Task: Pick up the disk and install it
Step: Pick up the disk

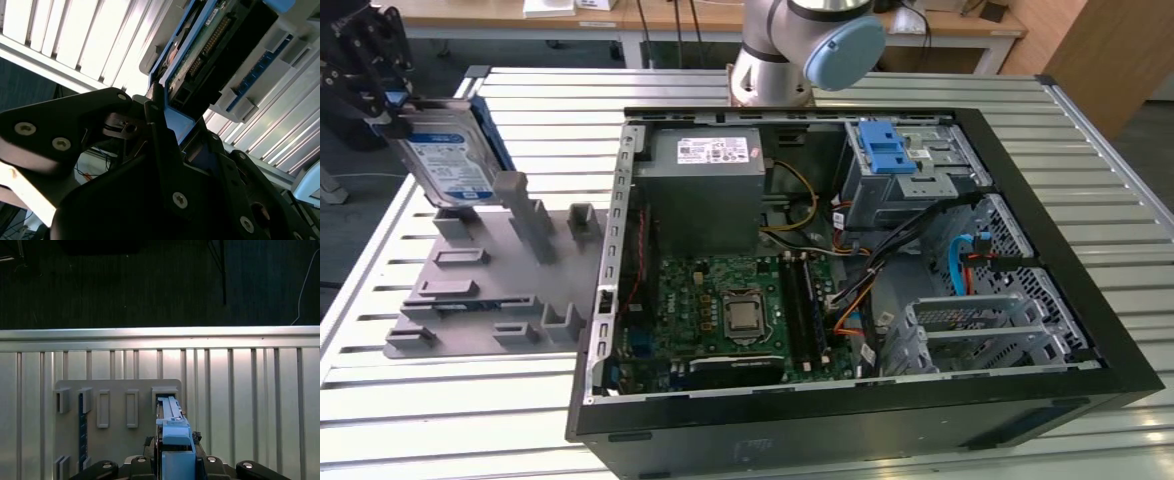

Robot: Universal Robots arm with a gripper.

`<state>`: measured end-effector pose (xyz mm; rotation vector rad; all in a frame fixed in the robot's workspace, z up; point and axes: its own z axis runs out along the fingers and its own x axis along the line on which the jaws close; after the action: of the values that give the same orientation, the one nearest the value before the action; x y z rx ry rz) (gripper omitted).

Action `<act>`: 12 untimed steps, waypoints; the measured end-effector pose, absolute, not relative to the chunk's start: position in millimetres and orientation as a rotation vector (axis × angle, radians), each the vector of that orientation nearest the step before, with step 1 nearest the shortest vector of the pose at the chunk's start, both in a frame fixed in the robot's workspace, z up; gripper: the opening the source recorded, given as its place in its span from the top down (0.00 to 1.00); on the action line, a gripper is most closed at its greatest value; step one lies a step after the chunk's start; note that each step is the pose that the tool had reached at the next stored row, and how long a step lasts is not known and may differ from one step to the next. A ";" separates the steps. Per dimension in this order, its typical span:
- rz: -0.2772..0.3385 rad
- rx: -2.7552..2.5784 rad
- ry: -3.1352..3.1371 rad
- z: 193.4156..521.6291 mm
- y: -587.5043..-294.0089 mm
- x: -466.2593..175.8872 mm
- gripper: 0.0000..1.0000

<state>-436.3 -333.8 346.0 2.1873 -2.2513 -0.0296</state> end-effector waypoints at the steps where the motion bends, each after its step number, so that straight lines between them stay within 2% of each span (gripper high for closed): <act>1: -0.030 2.187 -2.251 346.8 -333.8 -436.3 0.64; 12: -0.030 2.187 -2.251 355.1 -333.8 -436.3 0.64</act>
<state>-436.3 -333.8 355.1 2.1872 -2.2512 -0.0297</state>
